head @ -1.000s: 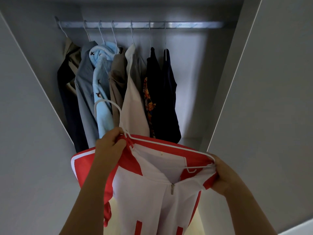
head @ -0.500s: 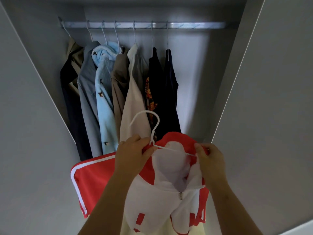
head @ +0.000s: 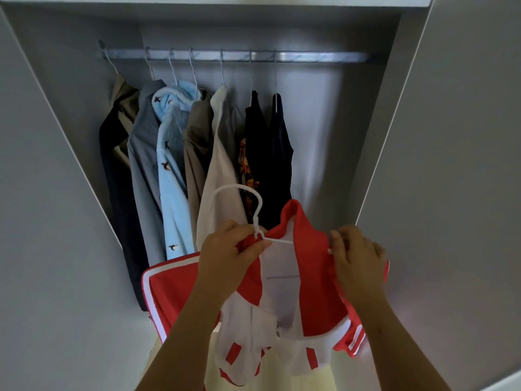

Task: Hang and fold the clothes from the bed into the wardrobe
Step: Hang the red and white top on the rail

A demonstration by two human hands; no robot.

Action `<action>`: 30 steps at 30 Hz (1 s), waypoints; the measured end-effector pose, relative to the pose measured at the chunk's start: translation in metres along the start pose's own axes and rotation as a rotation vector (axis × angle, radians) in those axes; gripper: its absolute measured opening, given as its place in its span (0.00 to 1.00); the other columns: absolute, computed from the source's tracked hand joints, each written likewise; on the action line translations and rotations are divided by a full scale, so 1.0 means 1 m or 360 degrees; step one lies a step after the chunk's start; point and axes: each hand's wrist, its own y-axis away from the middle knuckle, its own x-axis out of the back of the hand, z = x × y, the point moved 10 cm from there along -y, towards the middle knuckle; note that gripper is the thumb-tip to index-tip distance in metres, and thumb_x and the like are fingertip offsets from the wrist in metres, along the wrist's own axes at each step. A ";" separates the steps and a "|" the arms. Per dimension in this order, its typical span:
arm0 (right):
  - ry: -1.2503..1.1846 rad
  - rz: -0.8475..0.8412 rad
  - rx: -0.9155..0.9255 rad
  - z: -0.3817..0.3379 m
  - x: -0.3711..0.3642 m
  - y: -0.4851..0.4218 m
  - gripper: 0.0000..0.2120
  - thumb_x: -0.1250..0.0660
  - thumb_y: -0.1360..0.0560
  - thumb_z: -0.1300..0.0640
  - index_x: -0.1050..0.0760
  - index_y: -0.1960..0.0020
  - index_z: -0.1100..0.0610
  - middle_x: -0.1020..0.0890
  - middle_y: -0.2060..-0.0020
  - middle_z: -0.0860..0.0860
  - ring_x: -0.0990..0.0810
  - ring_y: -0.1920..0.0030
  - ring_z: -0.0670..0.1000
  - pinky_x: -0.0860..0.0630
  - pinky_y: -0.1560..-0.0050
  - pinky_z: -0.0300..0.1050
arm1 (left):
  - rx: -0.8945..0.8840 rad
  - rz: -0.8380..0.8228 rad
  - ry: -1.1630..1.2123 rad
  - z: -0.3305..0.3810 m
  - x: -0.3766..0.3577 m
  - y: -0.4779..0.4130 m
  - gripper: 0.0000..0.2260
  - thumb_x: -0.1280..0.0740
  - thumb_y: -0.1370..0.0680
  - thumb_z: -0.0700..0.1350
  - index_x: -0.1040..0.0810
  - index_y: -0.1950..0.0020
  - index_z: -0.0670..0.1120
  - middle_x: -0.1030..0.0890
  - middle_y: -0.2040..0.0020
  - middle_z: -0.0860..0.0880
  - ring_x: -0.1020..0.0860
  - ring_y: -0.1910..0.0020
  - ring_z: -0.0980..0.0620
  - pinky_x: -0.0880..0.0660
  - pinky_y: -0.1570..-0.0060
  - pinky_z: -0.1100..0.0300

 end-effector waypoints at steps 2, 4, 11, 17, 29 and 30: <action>0.0078 -0.0124 0.0117 -0.014 -0.014 0.006 0.15 0.48 0.19 0.53 0.24 0.47 0.57 0.18 0.57 0.55 0.21 0.54 0.56 0.37 0.37 0.49 | -0.0069 -0.0009 0.0002 0.011 -0.003 -0.001 0.03 0.28 0.29 0.46 0.20 0.57 0.52 0.29 0.64 0.57 0.29 0.64 0.59 0.34 0.61 0.73; 0.0025 -0.0134 0.0149 -0.021 -0.022 0.014 0.17 0.49 0.19 0.51 0.24 0.48 0.57 0.18 0.59 0.55 0.22 0.61 0.54 0.31 0.44 0.48 | -0.0137 -0.0034 -0.0024 0.018 -0.008 0.000 0.09 0.27 0.30 0.45 0.17 0.51 0.46 0.26 0.61 0.55 0.26 0.61 0.55 0.31 0.57 0.68; -0.0176 0.0023 -0.0261 0.019 -0.013 0.010 0.17 0.45 0.20 0.50 0.21 0.54 0.58 0.19 0.60 0.58 0.21 0.57 0.60 0.29 0.54 0.47 | -0.0011 -0.0087 -0.0317 -0.011 0.005 0.002 0.12 0.29 0.27 0.46 0.20 0.44 0.48 0.23 0.52 0.54 0.25 0.50 0.52 0.32 0.43 0.62; -0.0176 0.0167 -0.0516 0.046 -0.003 0.009 0.18 0.44 0.20 0.50 0.21 0.54 0.62 0.19 0.58 0.61 0.22 0.54 0.64 0.26 0.48 0.52 | 0.0437 -0.0023 -0.0200 -0.037 0.010 0.013 0.11 0.35 0.25 0.36 0.31 0.58 0.51 0.30 0.64 0.54 0.27 0.64 0.53 0.32 0.65 0.70; -0.0656 0.0050 -0.0720 0.057 -0.025 0.017 0.23 0.44 0.22 0.42 0.26 0.68 0.55 0.22 0.69 0.54 0.23 0.62 0.56 0.26 0.49 0.53 | -0.0061 -0.0639 -0.0979 -0.019 -0.030 0.005 0.22 0.45 0.22 0.62 0.39 0.29 0.59 0.37 0.29 0.52 0.40 0.29 0.51 0.45 0.30 0.51; -0.0684 0.0045 -0.0702 0.055 -0.024 0.016 0.24 0.44 0.22 0.41 0.25 0.68 0.55 0.22 0.70 0.54 0.23 0.63 0.55 0.26 0.51 0.51 | -0.0021 -0.0752 -0.0827 -0.022 -0.038 0.006 0.20 0.45 0.22 0.60 0.34 0.31 0.57 0.29 0.34 0.53 0.32 0.34 0.52 0.37 0.35 0.57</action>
